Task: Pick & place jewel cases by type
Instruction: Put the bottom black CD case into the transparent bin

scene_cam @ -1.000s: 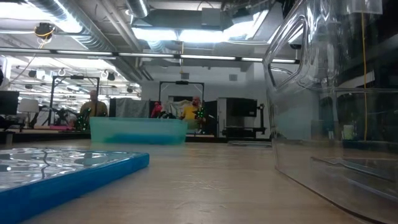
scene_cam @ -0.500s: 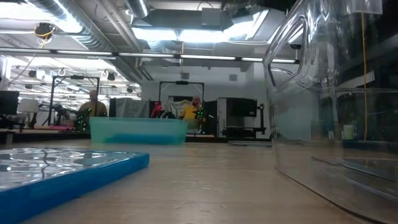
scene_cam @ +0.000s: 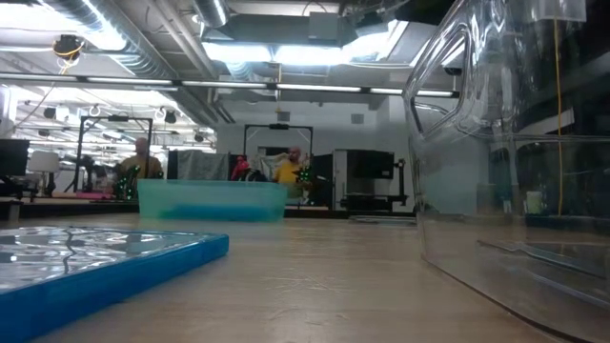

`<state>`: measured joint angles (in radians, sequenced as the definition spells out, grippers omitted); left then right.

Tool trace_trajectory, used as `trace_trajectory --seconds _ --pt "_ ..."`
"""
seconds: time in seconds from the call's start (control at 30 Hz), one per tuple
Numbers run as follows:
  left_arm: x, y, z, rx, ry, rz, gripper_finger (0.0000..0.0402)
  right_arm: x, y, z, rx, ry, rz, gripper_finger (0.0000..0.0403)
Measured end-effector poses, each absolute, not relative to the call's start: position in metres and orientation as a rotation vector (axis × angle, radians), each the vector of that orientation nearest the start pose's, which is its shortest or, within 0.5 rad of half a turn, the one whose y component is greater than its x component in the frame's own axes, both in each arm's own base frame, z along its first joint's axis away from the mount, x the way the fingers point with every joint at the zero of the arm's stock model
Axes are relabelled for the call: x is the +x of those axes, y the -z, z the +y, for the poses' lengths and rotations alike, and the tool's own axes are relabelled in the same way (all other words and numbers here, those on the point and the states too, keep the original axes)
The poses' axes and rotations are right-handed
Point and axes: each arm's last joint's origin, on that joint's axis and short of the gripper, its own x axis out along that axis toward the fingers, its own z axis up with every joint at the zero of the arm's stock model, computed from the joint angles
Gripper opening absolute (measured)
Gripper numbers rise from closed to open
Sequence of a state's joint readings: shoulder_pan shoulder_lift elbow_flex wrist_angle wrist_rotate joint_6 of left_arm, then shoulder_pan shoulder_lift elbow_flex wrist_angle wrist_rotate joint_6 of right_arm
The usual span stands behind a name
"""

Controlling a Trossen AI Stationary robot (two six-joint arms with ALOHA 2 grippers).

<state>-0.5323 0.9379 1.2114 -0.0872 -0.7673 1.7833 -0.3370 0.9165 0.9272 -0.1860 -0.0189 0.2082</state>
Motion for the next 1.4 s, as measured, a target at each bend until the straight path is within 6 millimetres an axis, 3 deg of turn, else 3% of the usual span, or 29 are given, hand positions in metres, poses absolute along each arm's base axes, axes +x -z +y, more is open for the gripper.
trace_trajectory --seconds 0.17,0.3,0.73,1.13,1.23,1.4 --pt "0.157 -0.457 -0.069 1.543 -0.296 0.081 0.002 0.188 -0.359 -0.065 0.233 0.334 0.14 0.0009" --pt "0.159 -0.457 -0.068 1.321 -0.31 0.047 0.002 0.188 -0.358 -0.065 0.206 0.327 0.148 0.0009" --pt "0.162 -0.463 -0.057 0.185 -0.392 -0.152 0.0022 0.189 -0.357 -0.059 0.096 0.104 0.184 0.0015" --pt "0.163 -0.46 -0.057 -0.781 -0.32 -0.316 0.0021 0.189 -0.356 -0.059 -0.059 0.085 0.204 0.0016" --pt "0.168 -0.458 -0.058 -0.873 -0.332 -0.329 0.0021 0.189 -0.355 -0.059 -0.081 0.082 0.21 0.0016" --pt "0.175 -0.454 -0.062 -0.817 -0.347 -0.304 0.0021 0.189 -0.355 -0.059 -0.103 0.078 0.211 0.0016"
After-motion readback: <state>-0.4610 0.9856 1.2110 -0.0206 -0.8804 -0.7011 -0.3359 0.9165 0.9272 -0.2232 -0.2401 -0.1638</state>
